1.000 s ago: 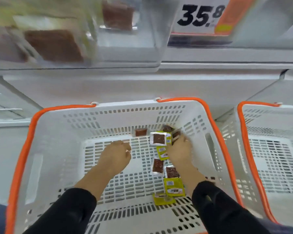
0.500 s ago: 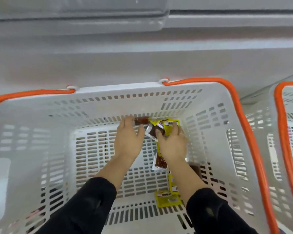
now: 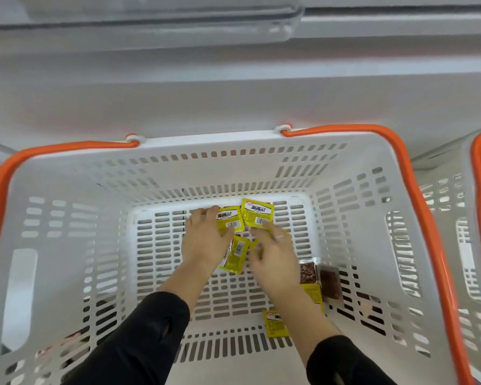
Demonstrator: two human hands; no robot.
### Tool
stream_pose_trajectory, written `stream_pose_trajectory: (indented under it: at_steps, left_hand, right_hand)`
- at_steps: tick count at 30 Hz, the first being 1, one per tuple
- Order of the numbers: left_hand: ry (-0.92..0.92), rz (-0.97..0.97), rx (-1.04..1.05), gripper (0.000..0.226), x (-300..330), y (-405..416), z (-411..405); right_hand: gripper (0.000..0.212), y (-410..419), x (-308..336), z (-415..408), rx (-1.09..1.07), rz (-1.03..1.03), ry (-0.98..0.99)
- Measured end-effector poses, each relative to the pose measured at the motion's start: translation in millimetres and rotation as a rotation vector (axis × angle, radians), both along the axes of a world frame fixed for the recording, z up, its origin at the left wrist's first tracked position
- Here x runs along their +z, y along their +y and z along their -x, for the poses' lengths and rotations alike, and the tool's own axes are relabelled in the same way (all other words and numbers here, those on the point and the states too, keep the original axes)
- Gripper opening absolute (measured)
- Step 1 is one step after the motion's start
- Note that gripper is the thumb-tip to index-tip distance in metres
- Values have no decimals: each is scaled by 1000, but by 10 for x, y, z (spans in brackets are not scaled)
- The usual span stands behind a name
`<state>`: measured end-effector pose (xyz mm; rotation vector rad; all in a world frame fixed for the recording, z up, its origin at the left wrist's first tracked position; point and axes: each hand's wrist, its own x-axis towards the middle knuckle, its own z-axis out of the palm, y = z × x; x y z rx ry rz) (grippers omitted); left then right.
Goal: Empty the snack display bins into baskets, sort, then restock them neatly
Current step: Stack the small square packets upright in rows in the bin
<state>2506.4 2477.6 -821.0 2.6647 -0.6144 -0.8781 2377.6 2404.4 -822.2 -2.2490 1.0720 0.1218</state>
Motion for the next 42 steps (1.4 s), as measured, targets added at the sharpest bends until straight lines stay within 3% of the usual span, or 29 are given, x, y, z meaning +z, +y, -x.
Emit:
stream_pose_trajectory:
  at_steps: [2, 5, 7, 10, 14, 16, 17, 20, 22, 24, 26, 28, 31, 34, 39, 42]
  left_hand:
    - [17, -36, -42, 71, -29, 49, 11]
    - [65, 1, -15, 74, -89, 65, 34]
    - [133, 45, 22, 74, -113, 73, 15]
    - [254, 74, 47, 78, -57, 103, 26]
    - [247, 122, 12, 42, -49, 224, 196]
    - [151, 146, 94, 35, -88, 280, 282]
    - [125, 166, 169, 44, -87, 294, 314]
    - [275, 201, 494, 69, -61, 309, 369]
    - [412, 186, 588, 55, -92, 339, 404]
    - [486, 221, 577, 39, -146, 396, 438]
    - [548, 273, 580, 33, -153, 430, 474]
    - [613, 320, 652, 33, -99, 450, 473]
    - [659, 392, 828, 30, 100, 523, 364]
    - [666, 493, 894, 15, 381, 647, 176]
    - [706, 741, 906, 26, 1026, 798, 41]
    - [727, 883, 873, 33, 1335, 885, 47]
  right_hand:
    - [41, -138, 17, 37, -201, 86, 90]
    - [59, -264, -29, 100, -240, 6, 233]
    - [69, -268, -62, 109, -265, -51, 231]
    - [65, -224, -106, 63, -317, -91, 185]
    - [64, -156, -80, 35, -364, -270, 208]
    - [62, -135, -38, 46, -364, -317, 232]
    - [60, -127, -7, 43, -359, -341, 237]
    - [46, -115, 55, 26, -291, -410, 250]
    - [37, -108, 51, 23, -265, -447, 208]
    - [50, -96, 46, -11, -283, -505, 165]
    - [56, -95, 47, -58, -305, -588, 108]
    - [44, -97, 67, -85, -344, -648, 66]
    - [21, -157, 180, -15, -619, -763, -59]
    - [23, -222, 461, 29, -836, -930, -251]
    - [12, -98, 1023, 22, -802, -1115, -441]
    - [12, 11, 1345, 49, -758, -1126, -525]
